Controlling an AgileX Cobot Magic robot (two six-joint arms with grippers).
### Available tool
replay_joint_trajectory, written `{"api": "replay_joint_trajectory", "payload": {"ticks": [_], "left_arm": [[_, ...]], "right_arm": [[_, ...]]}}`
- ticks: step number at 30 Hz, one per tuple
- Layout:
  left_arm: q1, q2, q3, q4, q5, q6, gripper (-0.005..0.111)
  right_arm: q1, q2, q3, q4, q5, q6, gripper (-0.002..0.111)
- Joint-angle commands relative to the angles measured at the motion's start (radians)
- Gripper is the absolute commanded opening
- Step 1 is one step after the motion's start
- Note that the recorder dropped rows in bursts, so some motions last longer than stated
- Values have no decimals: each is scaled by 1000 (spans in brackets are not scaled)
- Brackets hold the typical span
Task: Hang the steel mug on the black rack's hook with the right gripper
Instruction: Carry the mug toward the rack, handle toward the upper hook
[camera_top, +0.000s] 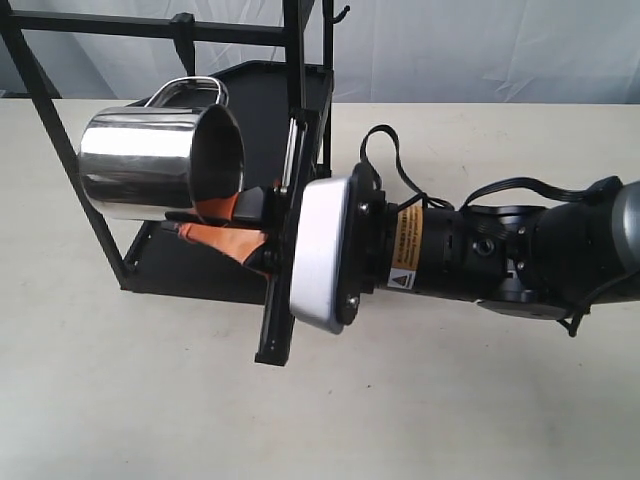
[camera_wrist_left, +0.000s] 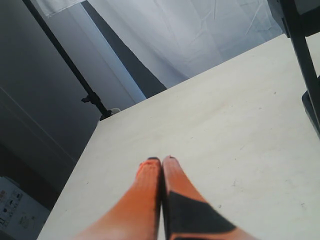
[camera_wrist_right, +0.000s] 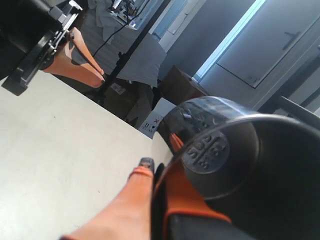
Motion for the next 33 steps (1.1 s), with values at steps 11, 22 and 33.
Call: {"api": "replay_joint_trajectory", "payload": {"ticks": [11, 22, 33], "left_arm": [[-1, -5, -2, 1, -13, -2, 2], [-1, -5, -2, 1, -13, -2, 2], [-1, -5, -2, 1, -13, -2, 2]], "right_arm": [[-6, 13, -1, 22, 11, 16, -1], [-6, 13, -1, 28, 11, 93, -1], [-6, 13, -1, 30, 13, 101, -1]]}}
